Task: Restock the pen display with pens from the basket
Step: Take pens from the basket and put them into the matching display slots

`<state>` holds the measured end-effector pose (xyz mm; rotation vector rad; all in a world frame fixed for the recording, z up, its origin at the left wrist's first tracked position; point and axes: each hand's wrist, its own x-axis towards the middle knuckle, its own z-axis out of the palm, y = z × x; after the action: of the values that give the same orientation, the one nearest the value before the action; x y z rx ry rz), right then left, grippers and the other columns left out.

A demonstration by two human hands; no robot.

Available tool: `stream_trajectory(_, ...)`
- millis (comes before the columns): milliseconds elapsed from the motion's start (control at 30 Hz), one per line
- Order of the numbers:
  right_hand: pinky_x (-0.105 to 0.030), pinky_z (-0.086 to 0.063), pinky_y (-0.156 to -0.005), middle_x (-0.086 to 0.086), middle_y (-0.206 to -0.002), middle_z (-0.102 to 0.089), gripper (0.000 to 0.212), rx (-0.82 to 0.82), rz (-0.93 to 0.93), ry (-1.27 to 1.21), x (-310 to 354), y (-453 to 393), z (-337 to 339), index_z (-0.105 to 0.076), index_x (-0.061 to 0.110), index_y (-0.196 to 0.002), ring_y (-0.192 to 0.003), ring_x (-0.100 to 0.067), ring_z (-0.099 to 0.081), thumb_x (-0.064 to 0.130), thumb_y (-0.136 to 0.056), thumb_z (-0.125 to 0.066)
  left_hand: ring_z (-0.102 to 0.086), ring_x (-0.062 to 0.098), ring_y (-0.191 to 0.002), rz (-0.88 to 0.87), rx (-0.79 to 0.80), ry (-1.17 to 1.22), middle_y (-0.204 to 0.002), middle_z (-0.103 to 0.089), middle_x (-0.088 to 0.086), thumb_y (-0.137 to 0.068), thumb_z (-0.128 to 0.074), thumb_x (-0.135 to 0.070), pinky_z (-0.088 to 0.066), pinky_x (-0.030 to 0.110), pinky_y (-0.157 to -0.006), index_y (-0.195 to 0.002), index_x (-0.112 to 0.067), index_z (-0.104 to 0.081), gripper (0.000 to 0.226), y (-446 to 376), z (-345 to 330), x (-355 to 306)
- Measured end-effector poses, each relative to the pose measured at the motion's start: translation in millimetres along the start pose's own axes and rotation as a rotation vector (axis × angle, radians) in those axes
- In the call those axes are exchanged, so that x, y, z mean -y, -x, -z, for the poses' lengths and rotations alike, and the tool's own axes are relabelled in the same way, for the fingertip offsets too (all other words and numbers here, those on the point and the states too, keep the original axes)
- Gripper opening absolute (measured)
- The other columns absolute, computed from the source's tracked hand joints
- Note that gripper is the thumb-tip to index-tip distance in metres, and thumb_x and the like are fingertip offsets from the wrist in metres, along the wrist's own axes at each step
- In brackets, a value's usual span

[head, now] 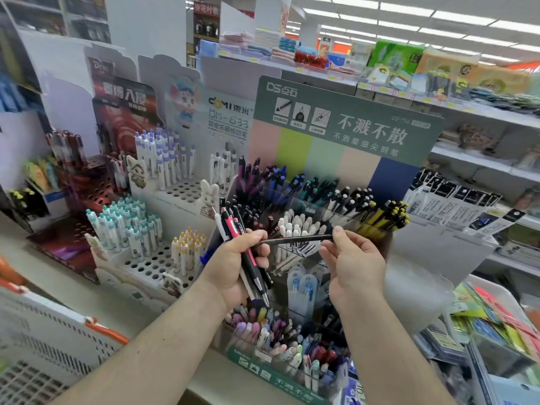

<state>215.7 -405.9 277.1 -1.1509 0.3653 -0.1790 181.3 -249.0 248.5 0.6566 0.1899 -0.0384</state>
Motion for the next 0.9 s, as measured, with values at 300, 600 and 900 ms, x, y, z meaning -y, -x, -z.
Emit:
stream_trajectory(300,-0.022,-0.058,-0.061,-0.009,-0.083,-0.066,0.005,0.083,0.031,-0.059,3.5,10.1,-27.1,-0.060,0.007,-0.094,-0.061,-0.013,-0.070,0.003,-0.095,-0.063,-0.057,0.005,-0.056,-0.113,0.043,0.302,-0.081,-0.066,-0.001,-0.081,-0.062,-0.026,-0.045,0.015,-0.046,-0.076,-0.011,-0.066,0.016,1.9,19.0,-26.9)
stream_trajectory(600,-0.042,-0.059,-0.075,0.006,-0.075,-0.068,0.012,0.060,0.791,0.393,8.9,-22.0,-74.5,-0.062,0.027,-0.083,-0.071,-0.018,-0.071,0.021,-0.090,-0.070,-0.054,0.007,-0.055,-0.105,-0.034,0.193,-0.080,-0.065,-0.001,-0.076,-0.066,-0.016,-0.046,0.018,-0.044,-0.095,-0.009,-0.060,0.021,0.5,34.9,-35.7)
stream_trajectory(900,-0.033,-0.052,-0.076,-0.003,-0.086,-0.073,0.013,0.356,0.900,0.978,-29.3,-35.9,-121.0,-0.073,0.014,-0.100,-0.082,-0.024,-0.065,0.021,-0.094,-0.064,-0.047,0.007,-0.048,-0.083,0.002,0.004,-0.070,-0.053,0.000,-0.073,-0.073,-0.008,-0.043,0.019,-0.044,-0.077,-0.011,-0.056,0.017,6.7,40.7,-36.5)
